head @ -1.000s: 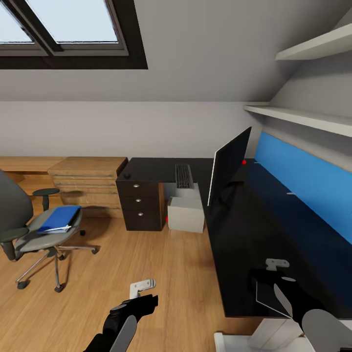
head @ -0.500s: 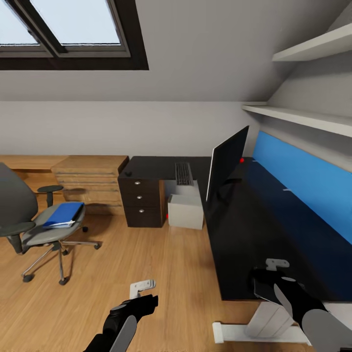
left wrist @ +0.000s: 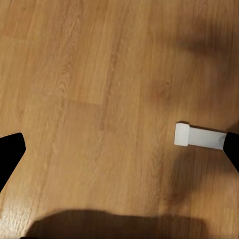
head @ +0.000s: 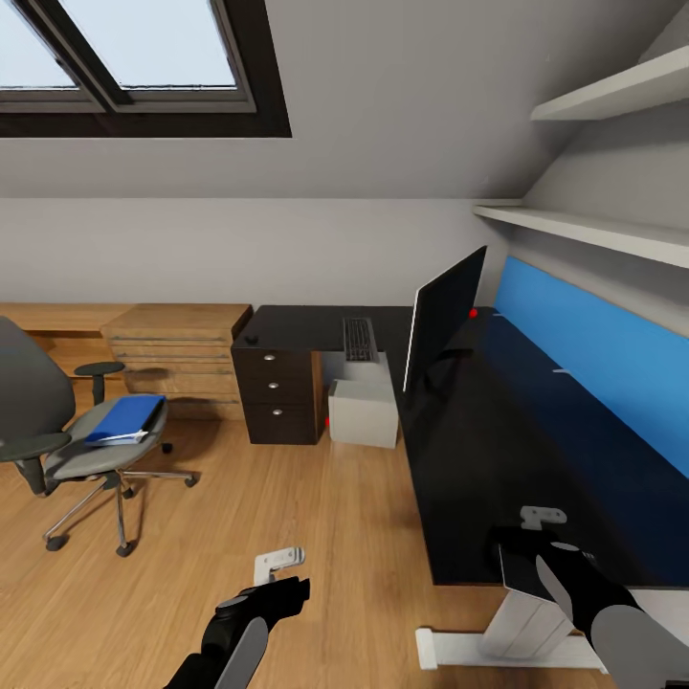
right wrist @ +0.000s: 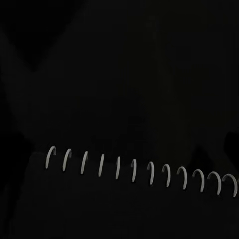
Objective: In the bedroom, organize the workspace by keeping the computer under the desk, ensuring the monitor is on the desk, placing the keyboard on the desk next to the monitor, placing the mouse on the desk next to the keyboard, moving the folder from the swivel chair onto the desk next to the mouse, stacking the notebook on top of the folder with the pen on top of the notebook, and positioning the swivel chair next to the desk.
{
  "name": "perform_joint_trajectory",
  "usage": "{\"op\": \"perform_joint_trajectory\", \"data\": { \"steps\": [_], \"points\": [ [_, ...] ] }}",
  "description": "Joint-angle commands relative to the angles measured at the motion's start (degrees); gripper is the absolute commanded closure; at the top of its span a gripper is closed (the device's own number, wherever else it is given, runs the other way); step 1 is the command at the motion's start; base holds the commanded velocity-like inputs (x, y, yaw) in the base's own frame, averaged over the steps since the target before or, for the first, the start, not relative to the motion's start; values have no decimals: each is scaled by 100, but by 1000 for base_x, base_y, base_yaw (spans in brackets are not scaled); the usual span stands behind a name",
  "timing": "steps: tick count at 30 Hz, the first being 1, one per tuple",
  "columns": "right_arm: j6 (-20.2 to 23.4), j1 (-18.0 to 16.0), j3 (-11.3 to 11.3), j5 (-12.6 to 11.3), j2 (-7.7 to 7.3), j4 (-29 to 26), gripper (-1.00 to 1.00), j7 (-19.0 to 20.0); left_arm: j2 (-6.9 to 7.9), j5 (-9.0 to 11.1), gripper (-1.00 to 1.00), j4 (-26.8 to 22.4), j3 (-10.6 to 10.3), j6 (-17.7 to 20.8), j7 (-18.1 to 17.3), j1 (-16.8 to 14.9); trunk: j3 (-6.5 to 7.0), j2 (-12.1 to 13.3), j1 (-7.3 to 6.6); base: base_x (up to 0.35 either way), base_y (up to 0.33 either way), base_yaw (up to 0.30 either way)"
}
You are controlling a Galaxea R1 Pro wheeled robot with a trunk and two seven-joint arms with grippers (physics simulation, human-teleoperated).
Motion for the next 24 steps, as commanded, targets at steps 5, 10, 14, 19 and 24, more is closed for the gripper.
{"op": "perform_joint_trajectory", "data": {
  "steps": [5, 10, 14, 19, 24],
  "points": [
    [56, 4, 6, -12, -1, 24, -100, 26, 1, 60, -100, -2, -9, 8, 57, -5, -8, -4, 1, 0, 0, 0],
    [28, 4, -12, -12, -6, -19, -100, 28, -2, 58, -100, 53, -9, 3, 50, -5, -8, -4, 1, 0, 0, 0],
    [-19, 4, -19, -12, -8, -197, -100, 31, -10, 58, -100, 69, -12, 0, 53, -5, 64, 157, -87, 0, 0, 0],
    [-3, 15, -17, -18, -9, -647, -100, 39, -14, 54, -100, 120, -14, -4, 56, -5, 154, 357, -197, 0, 0, 0],
    [218, 66, -21, -30, -9, -1406, -100, 42, -16, 52, -100, 185, -17, -8, 57, -5, 244, 558, -307, 0, 0, 0]
  ]
}}
